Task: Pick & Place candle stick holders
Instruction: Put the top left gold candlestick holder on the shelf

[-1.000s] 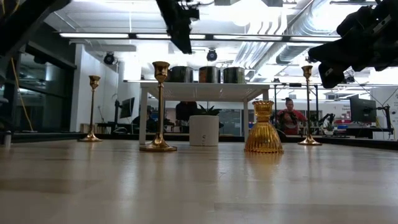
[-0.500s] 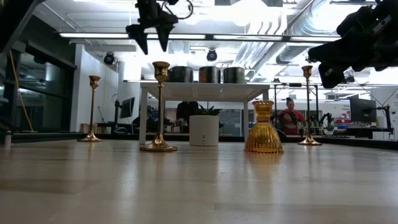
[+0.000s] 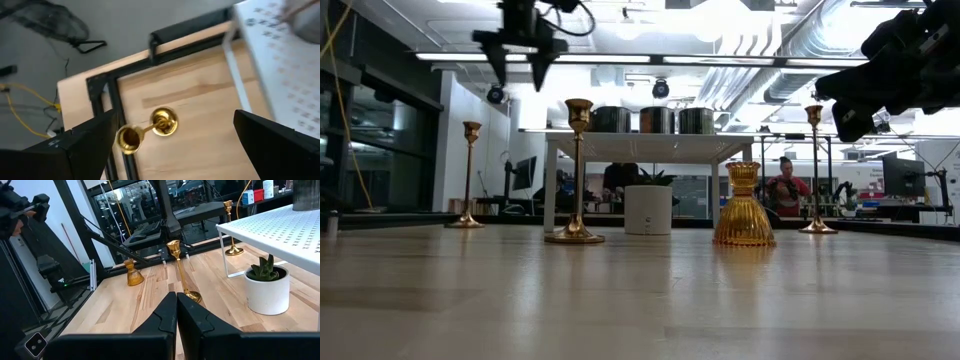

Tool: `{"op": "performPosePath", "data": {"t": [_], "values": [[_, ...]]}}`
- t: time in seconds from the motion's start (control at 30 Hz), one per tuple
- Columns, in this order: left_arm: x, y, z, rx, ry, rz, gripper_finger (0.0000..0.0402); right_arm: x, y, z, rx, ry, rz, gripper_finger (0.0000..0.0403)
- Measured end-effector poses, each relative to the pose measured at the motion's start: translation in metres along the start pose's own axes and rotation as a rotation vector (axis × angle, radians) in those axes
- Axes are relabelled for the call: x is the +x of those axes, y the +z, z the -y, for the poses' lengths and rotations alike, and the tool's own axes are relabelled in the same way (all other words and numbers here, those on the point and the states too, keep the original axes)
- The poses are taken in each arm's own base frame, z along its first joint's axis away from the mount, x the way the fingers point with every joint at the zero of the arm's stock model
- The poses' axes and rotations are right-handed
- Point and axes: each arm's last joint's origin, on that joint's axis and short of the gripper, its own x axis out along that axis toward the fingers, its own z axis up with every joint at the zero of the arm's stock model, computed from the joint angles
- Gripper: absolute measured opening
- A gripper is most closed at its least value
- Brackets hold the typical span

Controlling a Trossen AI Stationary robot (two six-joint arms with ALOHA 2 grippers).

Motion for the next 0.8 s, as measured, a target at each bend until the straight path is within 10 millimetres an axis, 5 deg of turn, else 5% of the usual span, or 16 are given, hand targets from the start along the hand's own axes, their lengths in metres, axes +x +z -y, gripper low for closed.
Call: {"op": "performPosePath", "data": {"t": [0.37, 0.8], "values": [[0.003, -0.085, -0.030, -0.242, -0.064, 0.193, 0.0388, 0.000, 0.000, 0.000, 0.000, 0.000, 0.000, 0.0003], [0.053, -0.160, -0.034, -0.337, -0.178, 0.336, 0.0388, 0.000, 0.000, 0.000, 0.000, 0.000, 0.000, 0.0003]]}}
